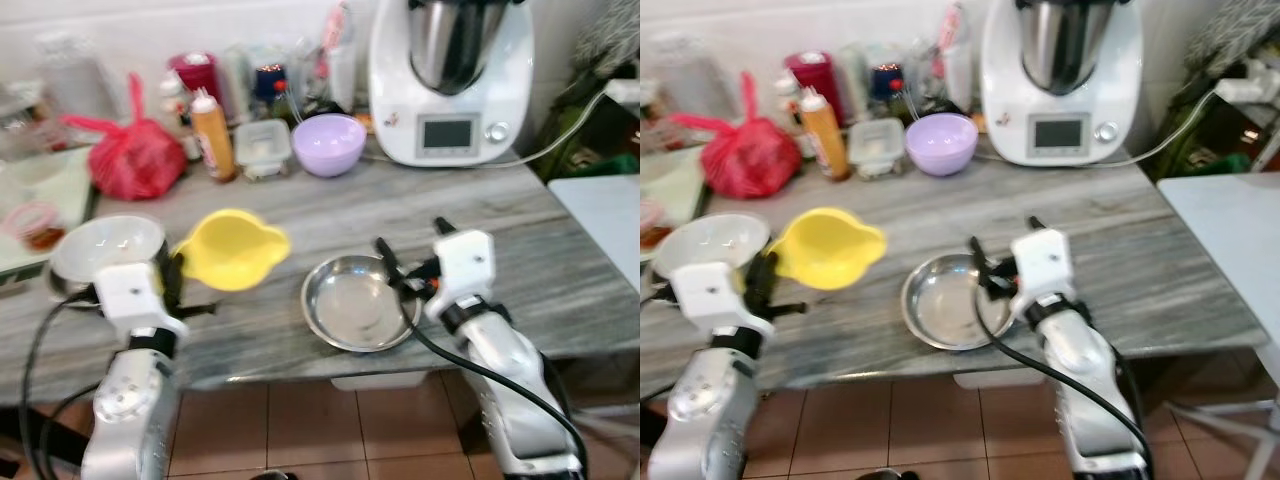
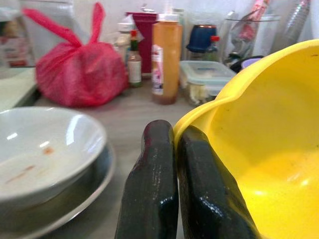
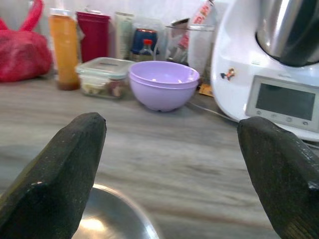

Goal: Setting the table

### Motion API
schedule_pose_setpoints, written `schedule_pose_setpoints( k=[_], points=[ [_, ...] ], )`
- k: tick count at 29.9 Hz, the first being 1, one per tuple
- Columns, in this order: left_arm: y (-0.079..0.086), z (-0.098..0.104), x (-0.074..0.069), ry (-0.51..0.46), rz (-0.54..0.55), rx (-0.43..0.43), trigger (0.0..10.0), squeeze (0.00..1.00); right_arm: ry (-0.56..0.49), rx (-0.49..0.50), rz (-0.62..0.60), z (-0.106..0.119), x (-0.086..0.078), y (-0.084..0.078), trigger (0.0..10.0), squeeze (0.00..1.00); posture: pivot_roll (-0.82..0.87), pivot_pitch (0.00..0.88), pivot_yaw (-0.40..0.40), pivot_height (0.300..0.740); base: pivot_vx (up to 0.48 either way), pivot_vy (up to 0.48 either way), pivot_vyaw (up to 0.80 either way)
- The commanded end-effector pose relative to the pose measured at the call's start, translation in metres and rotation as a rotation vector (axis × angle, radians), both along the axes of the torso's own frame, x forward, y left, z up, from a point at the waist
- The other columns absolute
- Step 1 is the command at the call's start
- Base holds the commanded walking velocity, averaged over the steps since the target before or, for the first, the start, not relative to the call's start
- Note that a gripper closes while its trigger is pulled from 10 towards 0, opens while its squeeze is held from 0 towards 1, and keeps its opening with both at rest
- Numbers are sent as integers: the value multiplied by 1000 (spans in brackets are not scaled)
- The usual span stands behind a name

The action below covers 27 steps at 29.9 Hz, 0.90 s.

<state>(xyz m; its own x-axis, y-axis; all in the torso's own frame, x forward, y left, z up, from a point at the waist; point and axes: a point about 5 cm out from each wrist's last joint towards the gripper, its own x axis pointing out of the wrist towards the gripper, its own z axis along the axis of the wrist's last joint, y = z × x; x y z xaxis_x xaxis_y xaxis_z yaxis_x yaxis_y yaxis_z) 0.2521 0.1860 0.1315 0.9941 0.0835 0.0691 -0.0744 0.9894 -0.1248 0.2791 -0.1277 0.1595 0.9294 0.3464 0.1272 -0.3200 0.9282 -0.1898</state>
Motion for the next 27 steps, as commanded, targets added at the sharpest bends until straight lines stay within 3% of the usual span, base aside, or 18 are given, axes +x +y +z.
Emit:
schedule_pose_setpoints(
  k=[1,12,27],
  points=[
    [-6,5,1,-8,-34,6,10000,0,0,-10,-9,-1,0,-4,10000,0,-76,64,82,740,0,0,0],
    [-13,16,8,26,-74,-34,10000,0,3,-14,3,-3,-2,0,10000,0,-73,74,85,740,0,0,0],
    [-13,27,33,187,-183,-45,10000,0,7,-24,21,0,-12,-7,10000,0,-101,84,106,740,0,0,0]
  ],
)
